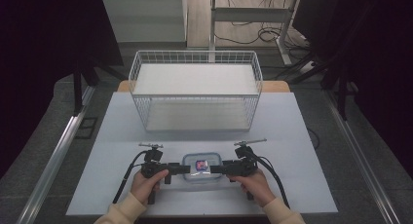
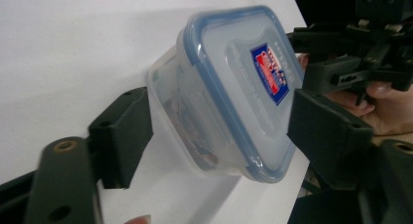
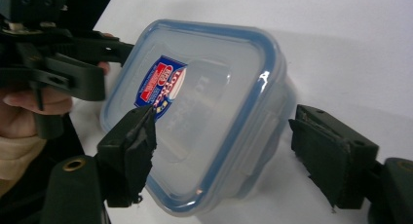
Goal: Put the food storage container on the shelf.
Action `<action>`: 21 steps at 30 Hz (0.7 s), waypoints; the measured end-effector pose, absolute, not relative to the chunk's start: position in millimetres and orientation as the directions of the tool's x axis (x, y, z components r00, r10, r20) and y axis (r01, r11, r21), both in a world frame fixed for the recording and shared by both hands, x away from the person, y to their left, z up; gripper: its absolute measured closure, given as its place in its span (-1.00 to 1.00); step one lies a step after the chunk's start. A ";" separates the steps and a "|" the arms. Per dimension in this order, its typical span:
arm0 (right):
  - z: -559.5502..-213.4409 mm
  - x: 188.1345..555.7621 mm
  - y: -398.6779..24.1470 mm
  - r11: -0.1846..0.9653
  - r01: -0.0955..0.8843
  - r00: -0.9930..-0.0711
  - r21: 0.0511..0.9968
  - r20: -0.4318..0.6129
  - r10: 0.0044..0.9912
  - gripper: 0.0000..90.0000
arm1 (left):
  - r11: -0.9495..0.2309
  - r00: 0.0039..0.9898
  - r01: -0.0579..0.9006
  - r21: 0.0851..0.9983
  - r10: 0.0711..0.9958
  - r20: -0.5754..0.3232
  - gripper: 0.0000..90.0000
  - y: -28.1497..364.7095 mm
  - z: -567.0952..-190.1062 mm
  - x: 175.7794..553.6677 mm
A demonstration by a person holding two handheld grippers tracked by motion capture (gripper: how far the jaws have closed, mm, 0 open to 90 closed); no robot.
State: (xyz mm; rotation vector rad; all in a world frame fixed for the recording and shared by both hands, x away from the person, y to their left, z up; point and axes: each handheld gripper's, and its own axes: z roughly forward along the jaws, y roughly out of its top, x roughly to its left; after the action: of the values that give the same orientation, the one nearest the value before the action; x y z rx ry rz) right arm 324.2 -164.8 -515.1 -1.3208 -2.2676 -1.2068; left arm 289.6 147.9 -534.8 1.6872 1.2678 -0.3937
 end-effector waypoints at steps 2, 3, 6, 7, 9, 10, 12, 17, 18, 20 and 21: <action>-516.5 324.6 -164.1 0.243 0.818 -0.551 0.522 0.586 0.595 -0.38 | -0.016 0.412 0.874 0.486 0.556 -0.722 -0.38 145.8 -537.3 290.0; -516.9 324.7 -164.1 0.243 0.821 -0.547 0.516 0.592 0.592 -0.35 | -0.016 0.407 0.880 0.476 0.545 -0.733 -0.35 145.2 -540.2 291.3; -517.4 324.6 -164.3 0.242 0.830 -0.537 0.503 0.605 0.588 -0.32 | -0.018 0.396 0.888 0.460 0.540 -0.743 -0.29 145.7 -542.7 292.6; -518.2 324.3 -165.1 0.235 0.837 -0.527 0.494 0.615 0.587 -0.29 | -0.014 0.391 0.893 0.449 0.515 -0.763 -0.21 145.4 -544.2 293.1; -518.7 324.7 -166.3 0.227 0.845 -0.516 0.484 0.627 0.584 -0.26 | -0.017 0.394 0.893 0.449 0.511 -0.764 -0.17 145.1 -544.6 293.1; -519.3 325.3 -167.8 0.216 0.853 -0.504 0.475 0.640 0.580 -0.21 | -0.019 0.395 0.893 0.449 0.512 -0.763 -0.17 145.1 -544.6 292.9; -520.1 327.2 -172.4 0.193 0.875 -0.468 0.444 0.675 0.570 -0.11 | -0.006 0.383 0.898 0.441 0.507 -0.772 -0.11 146.1 -544.2 292.7; -521.9 328.5 -178.4 0.147 0.902 -0.416 0.407 0.721 0.554 0.02 | 0.042 0.348 0.907 0.420 0.487 -0.801 0.05 149.5 -544.3 290.5; -521.4 328.2 -178.9 0.146 0.902 -0.415 0.406 0.724 0.551 0.03 | 0.047 0.346 0.907 0.418 0.484 -0.804 0.08 149.9 -544.2 290.0; -520.0 326.6 -178.9 0.140 0.903 -0.412 0.407 0.723 0.554 0.04 | 0.045 0.353 0.902 0.430 0.496 -0.793 0.10 148.8 -541.6 287.4; -519.6 325.4 -179.1 0.141 0.900 -0.417 0.413 0.719 0.556 0.06 | 0.044 0.355 0.901 0.432 0.500 -0.790 0.11 148.5 -540.7 286.6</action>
State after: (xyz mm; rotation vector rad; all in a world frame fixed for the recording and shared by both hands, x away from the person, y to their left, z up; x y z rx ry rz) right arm 325.4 -179.1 -519.6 -1.3960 -2.0306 -1.1814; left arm 286.6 148.5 -540.7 1.6041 1.2869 -0.4957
